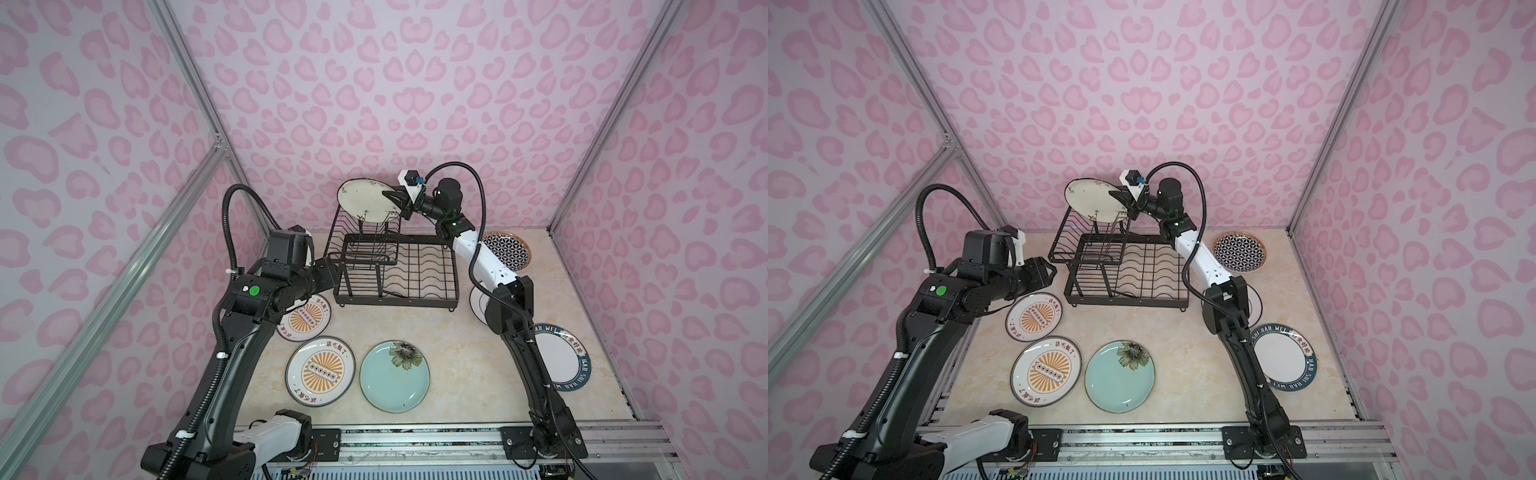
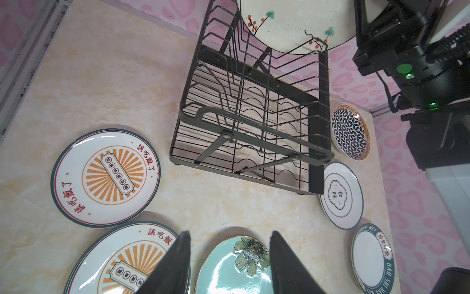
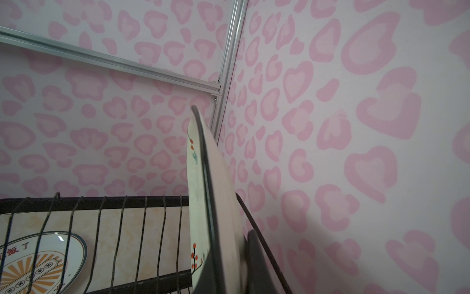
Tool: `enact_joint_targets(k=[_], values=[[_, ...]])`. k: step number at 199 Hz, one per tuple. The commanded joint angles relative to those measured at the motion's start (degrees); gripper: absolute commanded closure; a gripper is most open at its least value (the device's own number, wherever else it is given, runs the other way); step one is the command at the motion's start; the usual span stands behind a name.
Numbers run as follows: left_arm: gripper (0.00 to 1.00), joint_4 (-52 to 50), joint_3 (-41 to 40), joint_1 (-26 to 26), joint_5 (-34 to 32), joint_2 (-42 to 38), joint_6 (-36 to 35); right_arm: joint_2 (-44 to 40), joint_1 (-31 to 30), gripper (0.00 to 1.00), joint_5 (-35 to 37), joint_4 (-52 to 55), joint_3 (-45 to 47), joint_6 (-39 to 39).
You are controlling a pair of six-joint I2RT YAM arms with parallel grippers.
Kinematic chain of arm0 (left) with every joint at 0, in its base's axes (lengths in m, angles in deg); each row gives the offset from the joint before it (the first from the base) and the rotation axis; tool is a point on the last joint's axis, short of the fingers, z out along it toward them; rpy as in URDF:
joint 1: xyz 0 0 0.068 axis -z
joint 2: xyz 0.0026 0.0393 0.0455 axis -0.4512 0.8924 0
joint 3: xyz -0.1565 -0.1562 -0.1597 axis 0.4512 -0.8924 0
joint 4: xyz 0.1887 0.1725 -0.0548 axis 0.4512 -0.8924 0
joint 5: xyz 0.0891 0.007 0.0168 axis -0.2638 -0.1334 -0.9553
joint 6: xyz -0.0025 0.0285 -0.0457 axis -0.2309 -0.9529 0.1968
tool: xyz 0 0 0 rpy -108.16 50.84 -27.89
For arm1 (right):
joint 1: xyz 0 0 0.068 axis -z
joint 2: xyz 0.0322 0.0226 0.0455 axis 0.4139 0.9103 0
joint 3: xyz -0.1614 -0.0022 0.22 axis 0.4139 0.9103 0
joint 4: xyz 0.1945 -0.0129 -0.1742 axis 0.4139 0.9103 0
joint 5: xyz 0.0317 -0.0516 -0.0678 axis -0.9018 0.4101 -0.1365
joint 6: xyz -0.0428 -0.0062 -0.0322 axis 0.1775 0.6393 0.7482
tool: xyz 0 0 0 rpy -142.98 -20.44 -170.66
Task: Load plates into a dish rack
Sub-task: Place the plate on the dish rack.
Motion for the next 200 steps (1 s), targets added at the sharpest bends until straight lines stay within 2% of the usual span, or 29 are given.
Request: enact_joint_targets(k=[1, 54, 92, 200], values=[[0.47, 1.17, 0.37, -0.06, 0.17, 0.04, -0.73, -0.02, -0.07, 1.00, 0.31, 0.04, 0.00, -0.40], [0.47, 1.17, 0.20, -0.05, 0.13, -0.04, -0.69, 0.27, 0.12, 1.00, 0.85, -1.38, 0.16, -2.01], [0.47, 1.02, 0.06, -0.06, 0.00, -0.22, -0.69, 0.73, 0.17, 0.87, 0.68, -2.69, 0.26, -3.02], [0.47, 1.08, -0.11, -0.06, -0.07, -0.39, -0.78, 0.25, 0.13, 0.66, 0.65, -7.04, 0.49, -7.14]])
